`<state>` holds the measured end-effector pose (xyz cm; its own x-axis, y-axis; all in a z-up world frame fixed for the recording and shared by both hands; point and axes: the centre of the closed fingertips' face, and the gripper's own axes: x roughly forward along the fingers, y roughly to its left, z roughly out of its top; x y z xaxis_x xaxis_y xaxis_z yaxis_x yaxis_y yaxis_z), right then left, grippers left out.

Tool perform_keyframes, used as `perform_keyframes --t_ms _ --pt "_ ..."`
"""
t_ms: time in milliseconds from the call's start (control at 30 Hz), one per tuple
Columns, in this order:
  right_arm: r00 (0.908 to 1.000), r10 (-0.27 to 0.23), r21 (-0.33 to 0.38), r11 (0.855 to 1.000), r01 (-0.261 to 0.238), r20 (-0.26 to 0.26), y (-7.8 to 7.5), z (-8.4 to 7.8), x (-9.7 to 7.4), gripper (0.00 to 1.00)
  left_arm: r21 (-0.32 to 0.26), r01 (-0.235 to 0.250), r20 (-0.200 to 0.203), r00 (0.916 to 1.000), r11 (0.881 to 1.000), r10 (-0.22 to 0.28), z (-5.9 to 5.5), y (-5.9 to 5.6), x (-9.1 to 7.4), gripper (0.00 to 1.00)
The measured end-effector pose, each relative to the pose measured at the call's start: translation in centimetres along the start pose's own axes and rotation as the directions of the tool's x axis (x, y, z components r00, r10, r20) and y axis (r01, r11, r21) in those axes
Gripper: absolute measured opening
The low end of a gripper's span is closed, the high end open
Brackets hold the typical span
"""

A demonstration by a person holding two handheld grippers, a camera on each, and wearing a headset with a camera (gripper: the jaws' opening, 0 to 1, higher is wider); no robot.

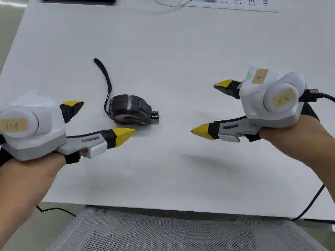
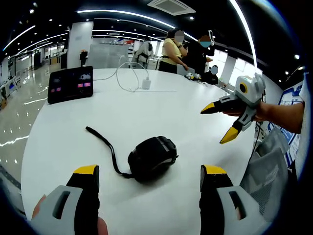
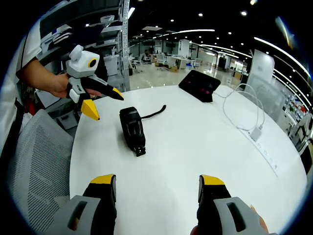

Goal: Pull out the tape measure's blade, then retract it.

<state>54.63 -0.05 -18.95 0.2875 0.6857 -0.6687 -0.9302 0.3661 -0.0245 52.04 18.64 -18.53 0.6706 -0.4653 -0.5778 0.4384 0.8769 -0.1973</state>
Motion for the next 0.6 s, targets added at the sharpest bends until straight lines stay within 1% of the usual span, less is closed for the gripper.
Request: perform_keyframes --t_ms 67,167,300,433,467,600 --pt "1.0 0.0 0.01 1.0 0.0 0.004 0.1 -0.2 -0.3 0.68 0.012 0.005 -0.008 1.0 1.0 -0.005 -0.1 0.1 -0.2 0.83" --pt "1.0 0.0 0.015 1.0 0.0 0.004 0.2 -0.5 -0.8 0.69 0.003 0.022 -0.005 0.9997 1.0 -0.022 0.0 0.2 -0.6 0.85" --pt "0.9999 0.006 0.034 0.999 -0.006 0.012 0.5 -0.9 -1.2 0.73 0.025 0.036 -0.01 0.9993 0.999 -0.036 -0.2 0.1 -0.9 0.87" --pt "1.0 -0.002 0.041 0.999 0.001 0.008 0.7 -1.5 -1.7 0.76 0.043 0.049 -0.011 0.9987 0.998 -0.049 -0.3 0.0 -1.2 0.88" --pt "0.9999 -0.001 0.049 0.999 0.0 0.012 0.8 -1.6 -1.9 0.76 0.053 0.053 -0.019 0.9984 0.997 -0.052 -0.4 -0.1 -1.3 0.88" --pt "0.9999 -0.006 0.055 0.998 0.006 0.012 1.0 -2.1 -2.3 0.78 0.056 0.063 -0.022 0.9978 0.996 -0.062 -0.7 -0.1 -1.5 0.89"
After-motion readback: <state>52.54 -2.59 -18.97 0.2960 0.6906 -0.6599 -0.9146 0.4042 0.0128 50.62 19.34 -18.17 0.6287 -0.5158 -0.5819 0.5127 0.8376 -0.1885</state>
